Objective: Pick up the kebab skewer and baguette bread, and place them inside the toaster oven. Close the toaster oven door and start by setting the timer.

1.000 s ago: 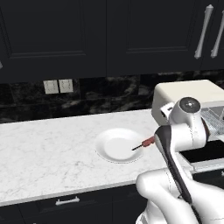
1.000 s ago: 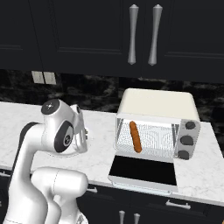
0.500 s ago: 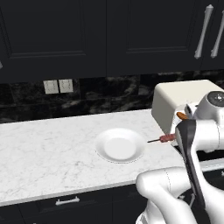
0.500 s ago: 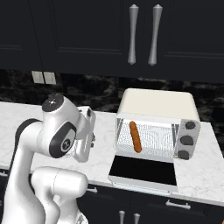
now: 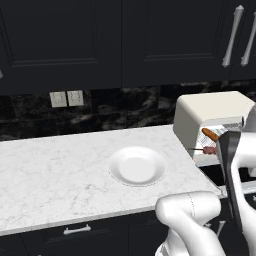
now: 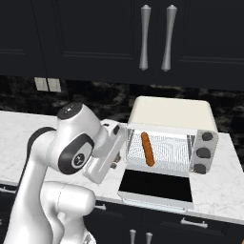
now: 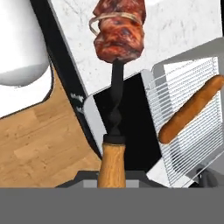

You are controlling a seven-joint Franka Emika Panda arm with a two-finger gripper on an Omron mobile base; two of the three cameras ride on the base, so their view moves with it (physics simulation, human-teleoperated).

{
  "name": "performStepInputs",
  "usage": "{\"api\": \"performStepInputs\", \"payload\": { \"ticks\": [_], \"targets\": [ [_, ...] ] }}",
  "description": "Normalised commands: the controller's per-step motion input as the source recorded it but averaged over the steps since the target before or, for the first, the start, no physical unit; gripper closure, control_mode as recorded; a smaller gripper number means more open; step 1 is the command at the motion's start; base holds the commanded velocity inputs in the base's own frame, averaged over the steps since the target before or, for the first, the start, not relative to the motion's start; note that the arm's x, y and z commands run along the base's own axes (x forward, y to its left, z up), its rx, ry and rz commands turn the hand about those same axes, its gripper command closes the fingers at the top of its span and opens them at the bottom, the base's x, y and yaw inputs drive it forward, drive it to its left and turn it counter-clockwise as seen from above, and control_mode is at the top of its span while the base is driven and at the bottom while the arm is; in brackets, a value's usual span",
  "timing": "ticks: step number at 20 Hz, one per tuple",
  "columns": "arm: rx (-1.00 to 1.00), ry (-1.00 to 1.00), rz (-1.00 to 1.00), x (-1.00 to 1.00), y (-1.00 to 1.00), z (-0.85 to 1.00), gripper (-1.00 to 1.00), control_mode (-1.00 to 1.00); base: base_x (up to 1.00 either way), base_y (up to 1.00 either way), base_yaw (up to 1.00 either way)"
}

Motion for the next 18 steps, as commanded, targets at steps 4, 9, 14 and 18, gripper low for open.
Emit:
{"api": "performStepInputs", "payload": {
  "ticks": [4,9,14,18],
  "targets": [
    [0.03,-0.06,-0.50,0.00,-0.53,0.06,1.00,-1.00,0.00,0.00,0.00],
    [0.18,-0.17,-0.42,-0.41,-0.37,0.16,1.00,-1.00,0.00,0.00,0.00],
    [0.29,-0.15,-0.31,-0.74,-0.41,0.08,1.00,-1.00,0.00,0.00,0.00],
    [0.27,-0.01,-0.26,-0.04,-0.37,-0.03,1.00,-1.00,0.00,0.00,0.00]
  ]
}}
